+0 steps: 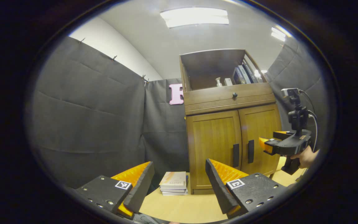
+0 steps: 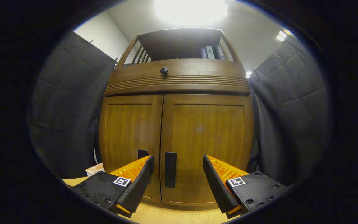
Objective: Open the right door of the double-door shoe cabinet with the right hand, and open the left door with the left hand.
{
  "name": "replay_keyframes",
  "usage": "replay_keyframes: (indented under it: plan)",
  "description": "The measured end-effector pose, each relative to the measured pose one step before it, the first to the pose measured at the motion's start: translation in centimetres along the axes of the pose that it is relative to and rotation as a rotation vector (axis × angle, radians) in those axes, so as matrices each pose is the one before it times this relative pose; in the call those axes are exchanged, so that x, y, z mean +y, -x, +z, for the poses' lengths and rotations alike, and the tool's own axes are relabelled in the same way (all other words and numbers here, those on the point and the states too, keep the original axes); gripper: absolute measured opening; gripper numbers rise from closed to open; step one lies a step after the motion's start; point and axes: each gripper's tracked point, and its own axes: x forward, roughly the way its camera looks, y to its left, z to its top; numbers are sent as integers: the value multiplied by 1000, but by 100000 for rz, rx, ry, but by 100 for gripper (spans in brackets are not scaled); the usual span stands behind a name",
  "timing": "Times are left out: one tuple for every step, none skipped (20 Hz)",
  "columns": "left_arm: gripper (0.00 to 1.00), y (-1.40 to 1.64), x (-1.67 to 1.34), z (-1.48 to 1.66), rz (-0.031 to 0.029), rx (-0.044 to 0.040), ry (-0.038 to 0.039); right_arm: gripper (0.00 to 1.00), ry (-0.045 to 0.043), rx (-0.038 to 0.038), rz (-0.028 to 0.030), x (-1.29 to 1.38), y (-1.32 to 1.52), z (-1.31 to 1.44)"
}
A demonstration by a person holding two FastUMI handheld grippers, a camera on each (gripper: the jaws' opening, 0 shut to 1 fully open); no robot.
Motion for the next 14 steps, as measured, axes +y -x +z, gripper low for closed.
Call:
replay_keyframes:
  plan:
    - [96, 18, 19, -53, 638, 142, -70, 97, 206, 982, 399, 308, -868, -411]
    - [96, 13, 43, 7, 569, 182, 129, 98, -45, 1344, 383, 225, -835, -432]
    - [96, -20, 27, -75, 587, 330, 76, 98, -217, 1300, 627, 293, -942, -416]
    - [96, -3, 97, -2, 672, 345, -162, 98, -116, 1142, 358, 241, -809, -411]
    - [96, -19, 35, -65, 775, 233, -258, 97, -189, 1106, 473, 292, -695, -425]
    - [96, -28, 76, 13, 729, 133, -213, 97, -196, 1926, 766, 320, -676, -531]
    - [96, -48, 15, -75, 787, 92, -191, 98, -407, 1840, 307, 22, -313, -761]
    - [96, -34, 59, -44, 676, 204, -235, 98, -848, 1412, 211, 74, -501, -376]
    - [96, -47, 24, -106, 717, 189, -166, 98, -1388, 1091, 84, 81, -577, -233]
    - [96, -28, -19, 40, 593, 224, -80, 98, -2038, 1051, 451, 190, -556, -201]
    - [96, 98, -22, -6, 378, 347, -48, 98, -2452, 922, 483, 273, -817, -50]
    - [96, 8, -6, -25, 217, 519, -344, 97, -2032, 406, 66, -73, -393, -80]
    - [96, 80, 14, -38, 87, 122, -663, 97, -1187, 134, 734, 49, -297, -302]
    - [96, 16, -17, 48, -118, -188, -656, 89, 22, 251, -361, -47, -343, -167]
